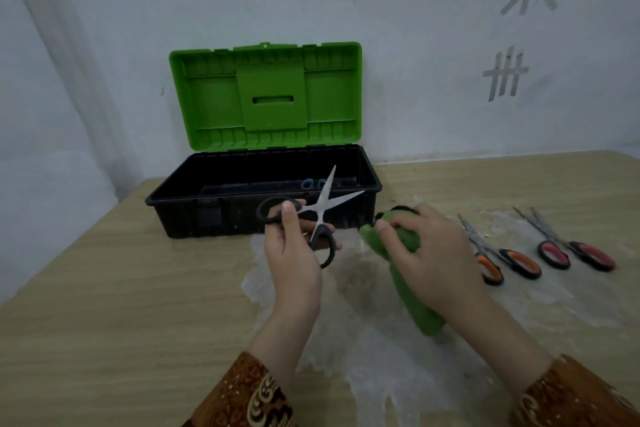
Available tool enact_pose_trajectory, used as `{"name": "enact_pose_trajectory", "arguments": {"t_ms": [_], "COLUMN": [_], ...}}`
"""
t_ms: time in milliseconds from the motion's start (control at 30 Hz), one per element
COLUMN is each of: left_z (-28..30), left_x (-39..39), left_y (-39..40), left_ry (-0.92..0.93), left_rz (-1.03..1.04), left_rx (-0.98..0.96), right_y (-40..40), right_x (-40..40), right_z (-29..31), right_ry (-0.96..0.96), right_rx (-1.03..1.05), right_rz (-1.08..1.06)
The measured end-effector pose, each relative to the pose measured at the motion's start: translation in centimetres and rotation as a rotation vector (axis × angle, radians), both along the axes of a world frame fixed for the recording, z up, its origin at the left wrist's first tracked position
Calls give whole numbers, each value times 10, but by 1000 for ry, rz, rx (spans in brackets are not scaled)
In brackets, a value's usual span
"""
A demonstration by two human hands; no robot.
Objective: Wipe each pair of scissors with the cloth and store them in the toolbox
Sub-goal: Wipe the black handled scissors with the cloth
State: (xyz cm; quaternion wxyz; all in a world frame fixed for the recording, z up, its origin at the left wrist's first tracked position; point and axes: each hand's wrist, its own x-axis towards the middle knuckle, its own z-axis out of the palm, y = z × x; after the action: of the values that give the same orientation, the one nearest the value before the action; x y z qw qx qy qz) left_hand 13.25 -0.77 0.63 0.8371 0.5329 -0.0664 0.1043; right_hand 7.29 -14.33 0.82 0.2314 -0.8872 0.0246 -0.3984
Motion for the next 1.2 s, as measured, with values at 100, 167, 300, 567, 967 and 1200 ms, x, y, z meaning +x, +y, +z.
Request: {"name": "enact_pose_trajectory", "arguments": {"t_ms": [100, 167, 300, 567, 967, 1200], "left_z": [-1, -5, -9, -8, -12, -7], "left_x": [1, -1, -10, -12, -7, -9], "left_y": [1, -3, -8, -7, -1, -1], "left_ry": [38, 36, -150, -296, -234, -336], "left_rz": [-20, -53, -120, -281, -156, -247], "left_rx": [4, 31, 181, 374, 396, 398], "right_y": [-12, -8, 7, -29, -3, -17], "right_x": [0, -1, 3, 14, 7, 12], "right_z": [8, 9, -8, -9, -10, -10], "right_ry": [-204, -242, -85, -53, -79, -61], "right_rx": [88, 65, -166, -143, -295, -277], "right_rz": [24, 74, 182, -80, 122, -42]}}
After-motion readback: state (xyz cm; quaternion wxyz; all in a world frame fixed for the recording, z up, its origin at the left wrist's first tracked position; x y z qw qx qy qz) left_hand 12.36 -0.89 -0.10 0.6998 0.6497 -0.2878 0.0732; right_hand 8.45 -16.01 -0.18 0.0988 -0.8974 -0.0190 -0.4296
